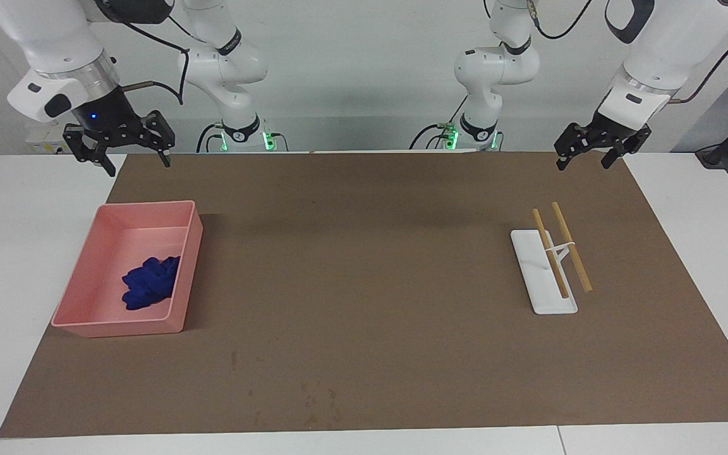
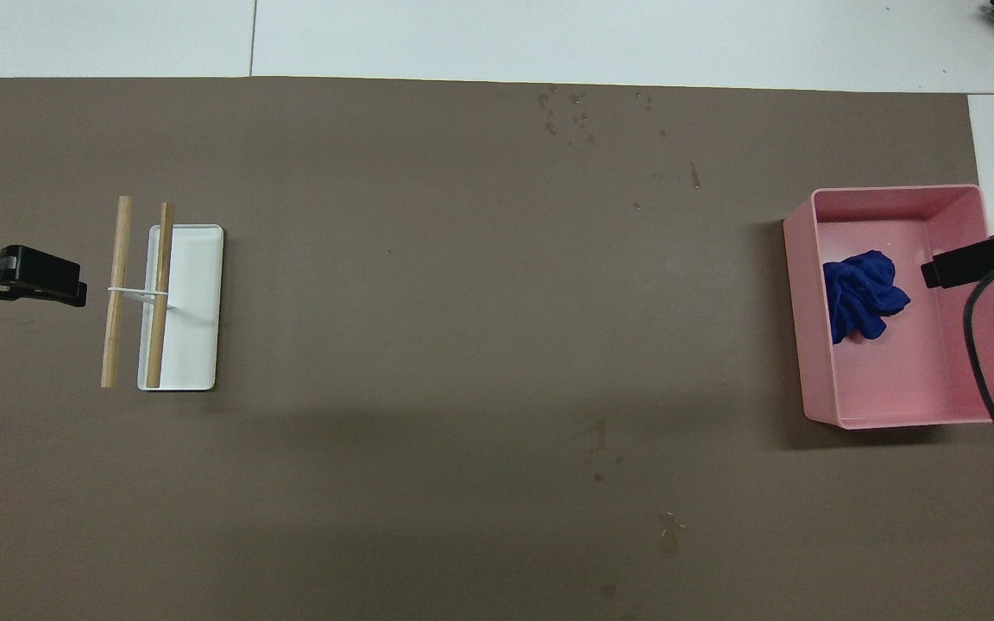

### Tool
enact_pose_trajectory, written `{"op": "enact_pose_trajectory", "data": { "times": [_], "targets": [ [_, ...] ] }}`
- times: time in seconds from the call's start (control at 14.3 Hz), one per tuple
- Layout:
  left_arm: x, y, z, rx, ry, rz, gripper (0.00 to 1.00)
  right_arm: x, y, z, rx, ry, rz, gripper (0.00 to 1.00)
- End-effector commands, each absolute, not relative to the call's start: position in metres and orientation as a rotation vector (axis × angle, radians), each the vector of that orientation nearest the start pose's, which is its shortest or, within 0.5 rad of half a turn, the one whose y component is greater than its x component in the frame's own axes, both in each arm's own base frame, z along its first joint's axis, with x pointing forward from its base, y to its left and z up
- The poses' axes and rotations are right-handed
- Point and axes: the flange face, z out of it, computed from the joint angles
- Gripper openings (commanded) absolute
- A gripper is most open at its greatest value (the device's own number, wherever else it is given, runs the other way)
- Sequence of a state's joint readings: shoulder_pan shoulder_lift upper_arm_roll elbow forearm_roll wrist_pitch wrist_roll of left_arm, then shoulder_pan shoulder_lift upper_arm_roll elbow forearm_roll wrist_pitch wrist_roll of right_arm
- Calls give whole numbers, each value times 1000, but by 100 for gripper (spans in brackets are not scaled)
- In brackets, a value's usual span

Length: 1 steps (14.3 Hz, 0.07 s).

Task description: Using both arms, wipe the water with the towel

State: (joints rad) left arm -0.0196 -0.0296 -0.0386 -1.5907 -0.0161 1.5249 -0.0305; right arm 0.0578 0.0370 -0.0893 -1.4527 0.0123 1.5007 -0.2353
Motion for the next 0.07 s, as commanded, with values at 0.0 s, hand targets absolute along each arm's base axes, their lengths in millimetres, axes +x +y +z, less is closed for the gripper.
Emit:
{"op": "enact_pose_trajectory", "data": {
  "times": [0.0],
  "targets": [
    [531,-32,628,-3143,29,51,100,556,-17,652,-3130,-287,-41,100]
  ]
}}
